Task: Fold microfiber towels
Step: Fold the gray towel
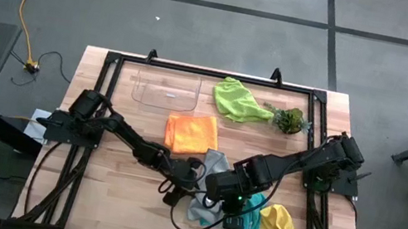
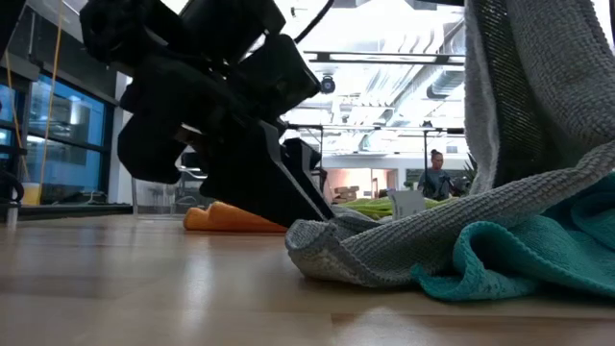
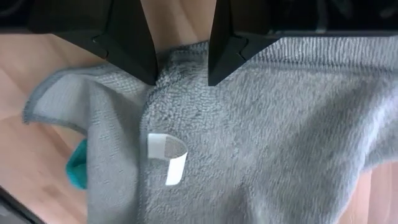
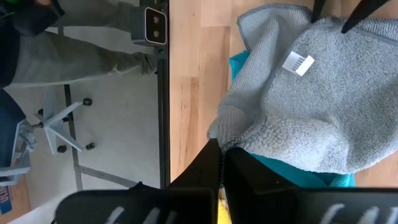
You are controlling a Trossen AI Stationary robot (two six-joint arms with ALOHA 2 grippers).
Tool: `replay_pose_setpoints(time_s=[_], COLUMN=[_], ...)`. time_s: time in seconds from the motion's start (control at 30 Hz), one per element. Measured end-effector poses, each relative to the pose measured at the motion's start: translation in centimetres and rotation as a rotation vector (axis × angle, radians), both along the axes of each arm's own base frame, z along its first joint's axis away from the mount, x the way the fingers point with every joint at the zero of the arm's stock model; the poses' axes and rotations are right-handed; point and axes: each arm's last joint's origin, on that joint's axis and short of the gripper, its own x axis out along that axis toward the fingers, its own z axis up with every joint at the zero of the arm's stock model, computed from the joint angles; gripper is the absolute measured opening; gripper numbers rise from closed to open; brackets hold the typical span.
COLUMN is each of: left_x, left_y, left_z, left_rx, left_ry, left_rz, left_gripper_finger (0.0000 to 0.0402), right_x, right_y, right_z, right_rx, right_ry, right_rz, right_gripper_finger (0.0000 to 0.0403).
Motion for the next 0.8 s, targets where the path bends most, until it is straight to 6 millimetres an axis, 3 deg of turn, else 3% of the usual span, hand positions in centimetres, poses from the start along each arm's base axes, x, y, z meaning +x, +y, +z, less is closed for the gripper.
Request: replay_pose_setpoints(time_s=[0.3, 0.63, 0.8], left_x=[0.0, 0.0, -0.1], left_y=[-0.2, 0.0, 1.0], left_z=[0.2, 0.2, 1.8], left_rx=[-0.018, -0.026, -0.072], left_ry=[-0.011, -0.005, -0.003], left_rz=[-0.003, 0.01, 0.056], left_gripper_finger=[0.0114, 0.0014, 0.0008], right_x=[0.0, 0.0, 0.0], right_y=[0.0, -0.1, -0.1], right_z=[0.0, 0.0, 0.1], right_rx=[0.0, 0.001, 0.001], right_ry=[-0.002, 0.0, 0.0], right_rz=[0.0, -0.006, -0.006], right_gripper_finger=[0.0, 0.0, 0.0])
